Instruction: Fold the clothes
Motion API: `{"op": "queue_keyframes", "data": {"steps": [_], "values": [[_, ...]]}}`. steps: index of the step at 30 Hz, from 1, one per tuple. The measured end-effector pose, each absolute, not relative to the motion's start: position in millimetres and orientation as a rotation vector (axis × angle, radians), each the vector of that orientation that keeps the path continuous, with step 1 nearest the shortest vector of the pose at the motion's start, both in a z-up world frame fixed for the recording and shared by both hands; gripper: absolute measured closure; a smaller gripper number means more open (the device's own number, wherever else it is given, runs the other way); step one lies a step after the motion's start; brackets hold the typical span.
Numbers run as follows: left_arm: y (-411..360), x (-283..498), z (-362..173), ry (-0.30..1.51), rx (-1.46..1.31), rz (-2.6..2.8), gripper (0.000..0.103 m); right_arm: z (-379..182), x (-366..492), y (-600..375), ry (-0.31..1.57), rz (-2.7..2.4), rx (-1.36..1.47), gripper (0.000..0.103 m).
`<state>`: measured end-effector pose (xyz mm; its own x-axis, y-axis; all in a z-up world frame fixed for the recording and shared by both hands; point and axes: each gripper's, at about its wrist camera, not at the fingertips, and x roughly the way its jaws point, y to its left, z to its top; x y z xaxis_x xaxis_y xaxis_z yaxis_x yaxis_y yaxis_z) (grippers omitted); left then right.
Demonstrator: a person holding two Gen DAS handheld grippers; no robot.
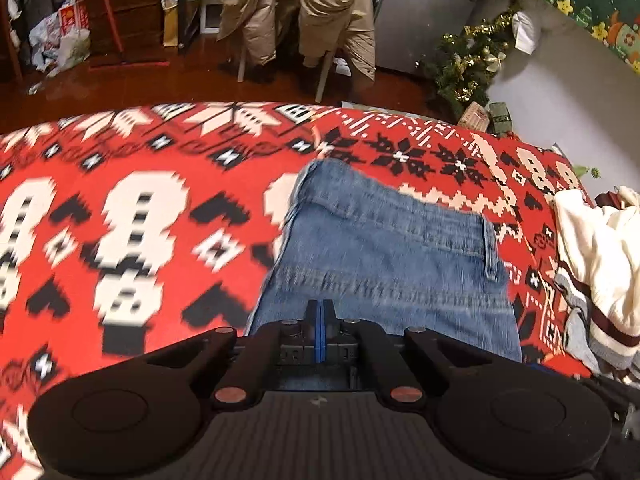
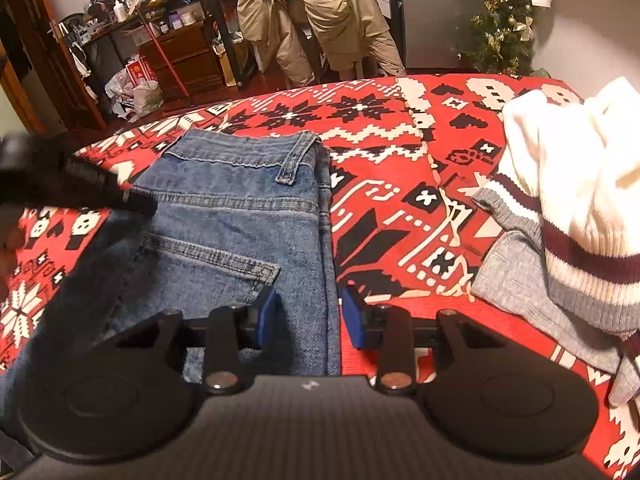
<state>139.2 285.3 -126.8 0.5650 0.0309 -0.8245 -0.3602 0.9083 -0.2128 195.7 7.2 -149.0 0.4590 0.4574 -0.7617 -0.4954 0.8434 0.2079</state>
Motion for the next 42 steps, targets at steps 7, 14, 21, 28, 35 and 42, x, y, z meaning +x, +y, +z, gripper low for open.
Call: {"op": "queue_keyframes", "data": {"steps": [7,14,21,28,35,42], "values": [[297,82,-123,0.839,-0.472,0.202,0.101,-122,206,-17,0.778,0.573,0.091,0.091],[298,67,-147,0.859,-0.527,0.182,0.100,-148,196,14,0.797,0.624,-0.046,0.096],[293,42,-142,0.904,-0.495,0.185,0.100,-154,190,-2,0.856,0.614,-0.093,0.095],[266,10,-139,0.962,-0.460,0.181,0.100,-135,142,-9,0.804,0.749,-0.151,0.099],[265,-25,-139,1.031,-0.425,0.218,0.100,-145,112,-17,0.874,0.787,-0.248,0.102],[282,-79,-107,0.992,-0.445,0.252,0.098,-122,100,-85,0.960,0.704,-0.105,0.091]]}}
